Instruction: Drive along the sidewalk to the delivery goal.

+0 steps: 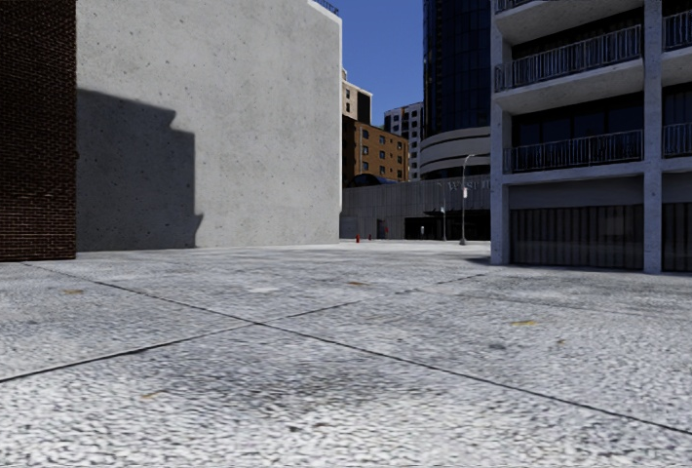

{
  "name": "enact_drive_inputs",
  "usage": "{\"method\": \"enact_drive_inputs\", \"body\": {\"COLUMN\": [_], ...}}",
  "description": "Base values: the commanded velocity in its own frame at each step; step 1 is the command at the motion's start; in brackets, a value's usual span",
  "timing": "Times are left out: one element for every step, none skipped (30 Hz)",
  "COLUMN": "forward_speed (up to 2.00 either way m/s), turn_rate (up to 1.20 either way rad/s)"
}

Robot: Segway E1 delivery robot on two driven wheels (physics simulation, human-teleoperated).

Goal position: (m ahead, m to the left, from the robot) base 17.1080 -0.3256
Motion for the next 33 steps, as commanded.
{"method": "enact_drive_inputs", "body": {"forward_speed": [2.00,2.00,2.00,2.00,2.00,2.00,2.00,2.00,2.00,2.00,2.00,2.00,2.00,2.00,2.00,2.00,2.00,2.00,2.00,2.00,2.00,2.00,2.00,2.00,2.00,2.00,2.00,2.00,2.00,2.00,2.00,2.00,2.00], "turn_rate": [0.00,0.00,0.00,0.00,0.00,0.00,0.00,0.00,0.00,0.00,0.00,0.00,0.00,0.00,0.00,0.00,0.00,0.00,0.00,0.00,0.00,0.00,0.00,0.00,0.00,0.00,0.00,0.00,0.00,0.00,0.00,0.00,0.00]}}
